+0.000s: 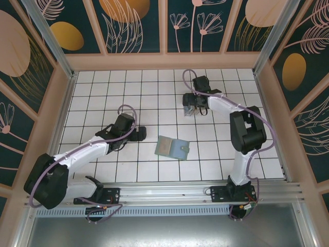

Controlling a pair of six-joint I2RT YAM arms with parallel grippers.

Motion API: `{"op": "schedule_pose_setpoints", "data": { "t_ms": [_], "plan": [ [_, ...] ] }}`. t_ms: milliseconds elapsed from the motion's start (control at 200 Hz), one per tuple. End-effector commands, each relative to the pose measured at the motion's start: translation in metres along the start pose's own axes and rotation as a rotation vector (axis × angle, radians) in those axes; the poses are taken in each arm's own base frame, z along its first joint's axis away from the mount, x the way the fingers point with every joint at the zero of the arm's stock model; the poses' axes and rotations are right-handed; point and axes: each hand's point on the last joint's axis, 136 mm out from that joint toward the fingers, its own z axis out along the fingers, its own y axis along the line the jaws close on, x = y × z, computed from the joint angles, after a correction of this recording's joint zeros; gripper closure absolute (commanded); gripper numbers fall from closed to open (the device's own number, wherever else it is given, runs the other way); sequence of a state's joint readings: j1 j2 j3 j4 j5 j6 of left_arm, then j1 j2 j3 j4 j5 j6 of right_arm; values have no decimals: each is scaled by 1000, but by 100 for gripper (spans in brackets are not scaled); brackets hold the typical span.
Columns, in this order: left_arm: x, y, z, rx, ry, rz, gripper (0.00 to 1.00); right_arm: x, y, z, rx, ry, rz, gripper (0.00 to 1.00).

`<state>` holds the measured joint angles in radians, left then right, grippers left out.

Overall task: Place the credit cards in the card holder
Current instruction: Pick up the credit card from the storage box.

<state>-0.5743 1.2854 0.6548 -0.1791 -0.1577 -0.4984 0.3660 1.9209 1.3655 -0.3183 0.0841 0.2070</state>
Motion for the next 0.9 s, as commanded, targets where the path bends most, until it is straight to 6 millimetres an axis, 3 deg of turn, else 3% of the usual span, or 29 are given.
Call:
{"op": "schedule_pose_setpoints", "data": {
  "t_ms": [0, 130, 220, 440, 761, 896],
  "plan": [
    [2, 7, 8, -38, 3, 26, 2, 1, -4, 5, 19, 40, -28, 7],
    [12, 11, 16, -57, 42, 32, 1, 4, 7, 4, -47, 54, -25, 12],
    [18, 9, 22, -39, 51, 33, 1, 1, 23, -5, -139, 48, -33, 19],
    [17, 4, 26, -21, 60, 29, 2, -10, 41, -27, -248, 10, -42, 30],
    [20, 0, 28, 0, 77, -2, 2, -6, 44, -38, -291, -25, -38, 42],
    [24, -1, 30, 11, 81, -9, 1, 1, 42, -32, -288, -4, -36, 54]
  ]
}}
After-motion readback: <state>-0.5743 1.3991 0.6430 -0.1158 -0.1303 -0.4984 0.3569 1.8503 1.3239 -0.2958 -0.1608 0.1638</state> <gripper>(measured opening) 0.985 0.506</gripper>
